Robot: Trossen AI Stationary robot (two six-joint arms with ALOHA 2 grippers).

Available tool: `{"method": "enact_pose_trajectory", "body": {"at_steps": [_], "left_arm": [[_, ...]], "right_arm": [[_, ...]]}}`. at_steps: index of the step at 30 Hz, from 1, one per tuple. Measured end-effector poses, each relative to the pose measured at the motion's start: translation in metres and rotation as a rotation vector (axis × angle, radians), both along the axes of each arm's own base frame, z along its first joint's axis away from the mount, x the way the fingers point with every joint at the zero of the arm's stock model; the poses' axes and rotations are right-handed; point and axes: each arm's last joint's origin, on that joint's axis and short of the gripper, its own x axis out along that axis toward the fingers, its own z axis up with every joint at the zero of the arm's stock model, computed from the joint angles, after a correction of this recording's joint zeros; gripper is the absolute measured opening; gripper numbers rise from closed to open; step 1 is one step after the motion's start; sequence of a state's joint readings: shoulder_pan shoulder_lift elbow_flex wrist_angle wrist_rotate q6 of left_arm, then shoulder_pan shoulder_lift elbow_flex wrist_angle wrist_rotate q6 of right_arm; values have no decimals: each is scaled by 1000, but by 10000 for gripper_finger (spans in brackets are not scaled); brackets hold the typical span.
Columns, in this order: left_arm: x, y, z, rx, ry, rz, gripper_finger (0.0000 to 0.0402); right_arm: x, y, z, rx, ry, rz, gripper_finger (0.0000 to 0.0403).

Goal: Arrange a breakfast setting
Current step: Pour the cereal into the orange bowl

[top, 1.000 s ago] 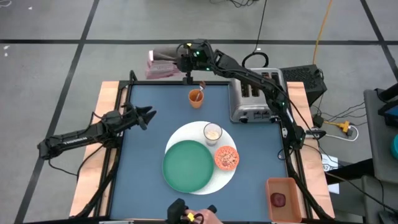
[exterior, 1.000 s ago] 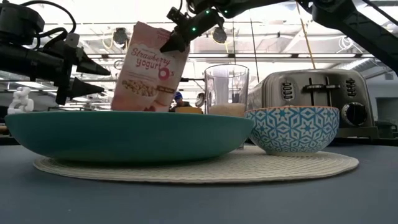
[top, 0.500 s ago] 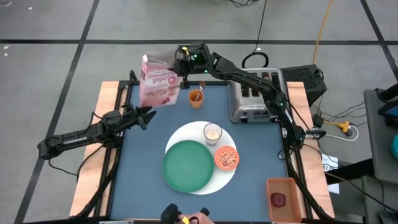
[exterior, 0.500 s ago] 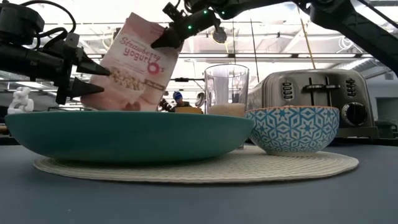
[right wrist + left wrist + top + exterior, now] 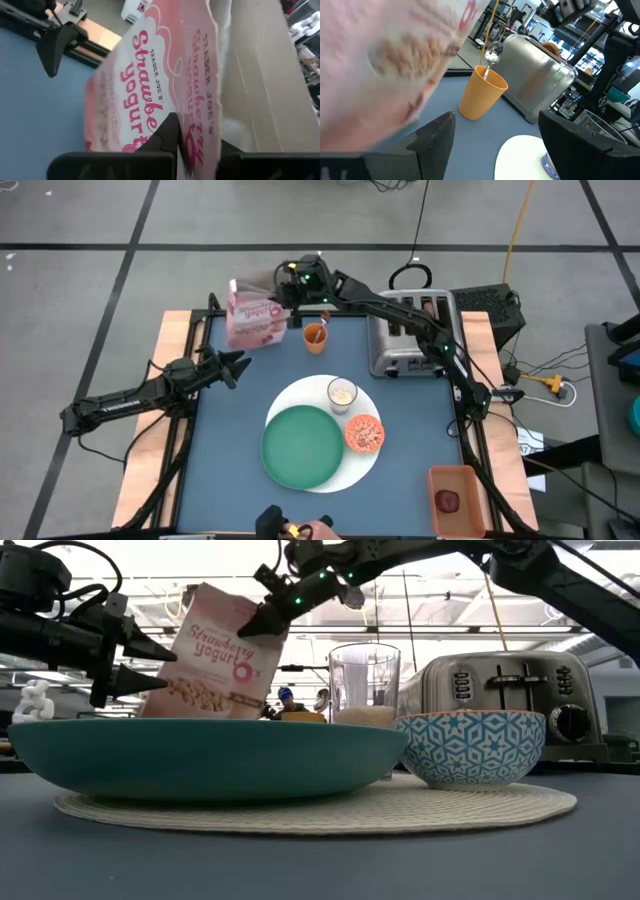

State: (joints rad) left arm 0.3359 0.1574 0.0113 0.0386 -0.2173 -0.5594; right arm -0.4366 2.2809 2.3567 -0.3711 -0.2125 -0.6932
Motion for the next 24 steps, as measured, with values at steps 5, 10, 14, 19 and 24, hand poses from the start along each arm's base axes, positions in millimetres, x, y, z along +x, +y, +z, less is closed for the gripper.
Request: {"method": "enact_pose_trajectory", "body": {"at_steps": [5,10,14,19,24], "left_arm": [[0,0,0,4,2,-1,287],[0,0,0,5,3,-1,287],[0,0,0,6,4,-1,287],[0,0,0,5,4,-1,287],[0,0,0,5,4,-1,287]], "right_arm": [[1,-1,-2,2,-1,1,0],[2,1,-3,3,3,5,1],[2,1,-3,2,2,4,5],[4,1,-7,2,9,8,6],[5,2,-7,2,9,9,8]]}}
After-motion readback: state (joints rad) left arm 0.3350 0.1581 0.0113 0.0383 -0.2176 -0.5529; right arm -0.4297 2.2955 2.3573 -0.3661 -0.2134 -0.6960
